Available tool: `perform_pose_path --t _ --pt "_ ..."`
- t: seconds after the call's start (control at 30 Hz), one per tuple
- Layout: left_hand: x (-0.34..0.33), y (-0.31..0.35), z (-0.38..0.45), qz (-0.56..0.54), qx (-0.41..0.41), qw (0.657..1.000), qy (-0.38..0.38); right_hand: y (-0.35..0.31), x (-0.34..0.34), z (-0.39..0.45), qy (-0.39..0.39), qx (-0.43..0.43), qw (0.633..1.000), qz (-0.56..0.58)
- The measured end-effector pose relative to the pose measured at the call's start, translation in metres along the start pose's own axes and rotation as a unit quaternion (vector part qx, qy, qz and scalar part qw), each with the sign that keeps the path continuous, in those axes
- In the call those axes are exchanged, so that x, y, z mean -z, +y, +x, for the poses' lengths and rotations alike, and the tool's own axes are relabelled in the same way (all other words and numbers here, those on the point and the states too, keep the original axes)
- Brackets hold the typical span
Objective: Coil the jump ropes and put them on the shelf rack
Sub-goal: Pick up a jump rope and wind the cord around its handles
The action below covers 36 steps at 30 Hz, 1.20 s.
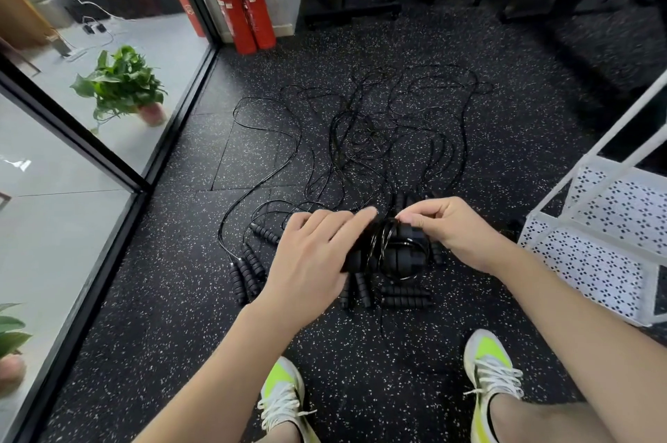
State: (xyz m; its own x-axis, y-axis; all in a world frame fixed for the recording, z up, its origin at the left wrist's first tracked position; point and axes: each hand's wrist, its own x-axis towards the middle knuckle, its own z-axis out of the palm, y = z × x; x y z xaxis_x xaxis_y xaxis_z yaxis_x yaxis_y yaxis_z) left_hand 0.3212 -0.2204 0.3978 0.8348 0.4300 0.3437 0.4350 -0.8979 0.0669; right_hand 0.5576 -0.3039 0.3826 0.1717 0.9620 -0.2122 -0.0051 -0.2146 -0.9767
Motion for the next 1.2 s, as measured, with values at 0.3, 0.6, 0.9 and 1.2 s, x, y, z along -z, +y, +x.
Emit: perform_pose_path --t 0.3,0.6,0.9,1.2 --pt "-0.004 0.001 0.022 -0.037 0.197 0.975 0.093 0.014 -0.093 -0.026 -0.111 -0.094 0.976 -0.164" --pt "-0.032 -0.023 0.015 0.003 0.181 0.983 0.023 -0.026 -0.11 -0.045 -0.081 -0.028 0.946 -0.314" --pt "-0.025 -0.024 0.015 -0.039 0.213 0.976 0.016 -0.04 -0.081 -0.04 0.044 0.071 0.908 -0.41" --pt "-0.024 -0.02 0.016 -0.038 0.246 0.968 0.002 -0.037 -0.095 -0.045 -0.002 0.072 0.926 -0.37"
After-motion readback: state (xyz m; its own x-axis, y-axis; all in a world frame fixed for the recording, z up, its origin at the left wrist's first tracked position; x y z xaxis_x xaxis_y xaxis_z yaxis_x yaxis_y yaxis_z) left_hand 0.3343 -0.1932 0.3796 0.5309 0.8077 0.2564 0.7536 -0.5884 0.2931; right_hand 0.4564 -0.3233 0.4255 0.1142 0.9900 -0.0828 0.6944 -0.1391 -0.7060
